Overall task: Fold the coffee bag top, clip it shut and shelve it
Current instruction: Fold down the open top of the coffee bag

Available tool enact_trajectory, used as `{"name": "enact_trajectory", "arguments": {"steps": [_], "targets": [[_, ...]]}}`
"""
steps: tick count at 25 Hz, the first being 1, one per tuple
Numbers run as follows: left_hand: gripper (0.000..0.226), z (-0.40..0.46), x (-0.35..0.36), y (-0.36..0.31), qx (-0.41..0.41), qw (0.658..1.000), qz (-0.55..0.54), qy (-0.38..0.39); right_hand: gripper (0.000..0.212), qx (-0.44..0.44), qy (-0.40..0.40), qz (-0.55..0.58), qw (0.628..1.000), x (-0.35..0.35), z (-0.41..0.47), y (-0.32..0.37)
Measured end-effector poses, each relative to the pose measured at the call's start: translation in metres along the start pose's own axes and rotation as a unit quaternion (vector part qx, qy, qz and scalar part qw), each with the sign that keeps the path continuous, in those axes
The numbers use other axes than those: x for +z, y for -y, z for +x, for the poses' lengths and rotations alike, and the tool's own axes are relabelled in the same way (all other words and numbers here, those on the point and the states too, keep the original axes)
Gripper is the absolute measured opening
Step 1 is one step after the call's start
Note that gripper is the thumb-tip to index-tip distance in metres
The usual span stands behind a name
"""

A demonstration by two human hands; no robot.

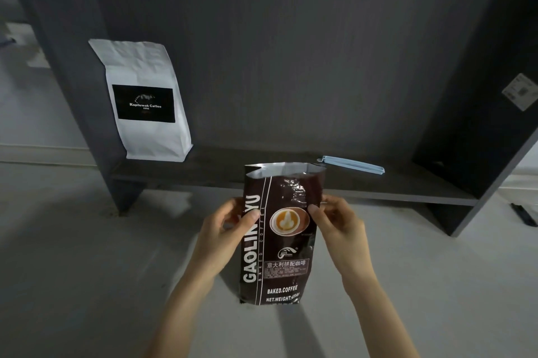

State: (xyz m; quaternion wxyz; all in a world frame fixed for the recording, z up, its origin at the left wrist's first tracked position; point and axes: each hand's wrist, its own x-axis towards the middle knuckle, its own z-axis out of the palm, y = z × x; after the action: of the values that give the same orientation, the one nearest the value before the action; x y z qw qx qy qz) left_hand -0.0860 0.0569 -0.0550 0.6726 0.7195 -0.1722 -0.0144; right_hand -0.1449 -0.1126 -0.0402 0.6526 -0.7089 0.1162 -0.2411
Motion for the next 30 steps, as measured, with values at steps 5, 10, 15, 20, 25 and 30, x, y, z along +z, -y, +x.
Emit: {"name": "enact_trajectory", "arguments": {"steps": [5,10,15,20,25,30], "targets": [[0.009,0.001,0.005,-0.001,-0.002,0.999,-0.054,0.005,0.021,0.015,0.002,0.021,1.000,-0.003,-0.002,-0.003],[0.016,-0.003,0.008,-0.006,-0.002,0.998,-0.069,-0.004,0.021,0.008,0.004,0.036,0.999,-0.003,-0.005,0.001],[0.021,-0.005,0.008,-0.009,0.012,0.997,-0.075,-0.004,0.021,-0.022,0.009,0.025,0.999,-0.004,-0.007,0.000],[0.041,-0.004,0.004,-0.007,0.008,0.999,-0.040,-0.010,0.026,0.007,0.022,0.050,0.999,-0.005,-0.009,0.000],[0.039,-0.004,0.001,-0.010,-0.028,0.998,-0.056,0.009,0.034,0.053,0.052,0.033,0.997,-0.013,-0.012,0.010],[0.037,-0.005,-0.009,-0.010,-0.030,0.991,-0.089,0.098,0.049,0.060,0.086,0.030,0.994,-0.016,-0.016,0.011]]}}
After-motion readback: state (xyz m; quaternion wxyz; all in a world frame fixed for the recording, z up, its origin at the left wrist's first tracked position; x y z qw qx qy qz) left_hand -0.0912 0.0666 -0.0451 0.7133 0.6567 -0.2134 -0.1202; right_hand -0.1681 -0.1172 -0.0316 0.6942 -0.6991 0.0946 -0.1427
